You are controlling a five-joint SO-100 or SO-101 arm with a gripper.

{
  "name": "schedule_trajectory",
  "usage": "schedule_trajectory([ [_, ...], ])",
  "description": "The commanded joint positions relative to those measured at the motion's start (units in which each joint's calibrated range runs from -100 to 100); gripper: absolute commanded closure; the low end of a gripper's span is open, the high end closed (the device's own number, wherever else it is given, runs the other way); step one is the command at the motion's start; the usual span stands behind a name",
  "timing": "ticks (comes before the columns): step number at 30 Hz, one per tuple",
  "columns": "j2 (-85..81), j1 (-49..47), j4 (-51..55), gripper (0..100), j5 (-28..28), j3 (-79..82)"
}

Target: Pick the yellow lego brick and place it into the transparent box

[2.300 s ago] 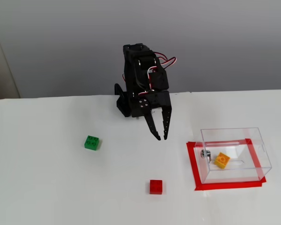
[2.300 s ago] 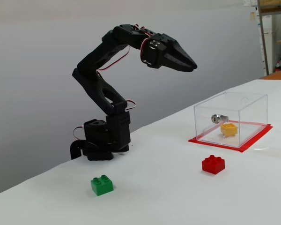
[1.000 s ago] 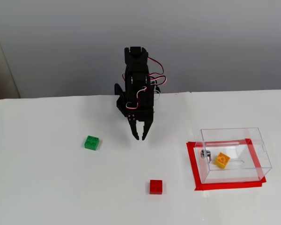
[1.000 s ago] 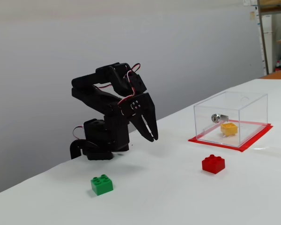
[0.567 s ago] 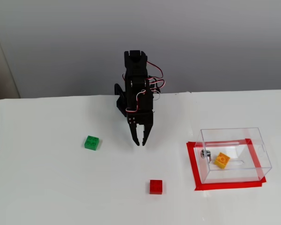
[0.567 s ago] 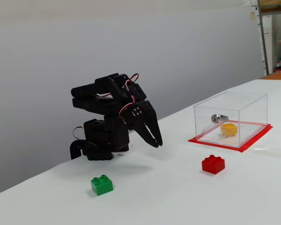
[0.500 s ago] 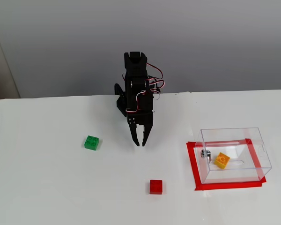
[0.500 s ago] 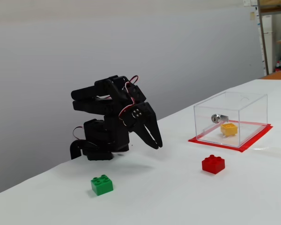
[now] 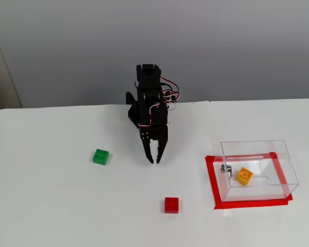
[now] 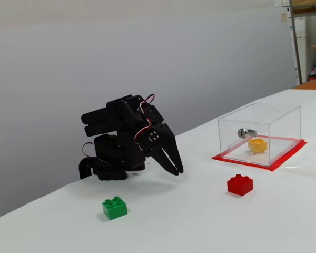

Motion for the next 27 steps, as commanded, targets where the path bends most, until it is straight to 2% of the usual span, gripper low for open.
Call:
schedule_trajectory([
  [1,-0.6,0.3,0.9,95,0.3,0.6],
  [27,-0.6,0.2,0.9,96,0.0,0.5],
])
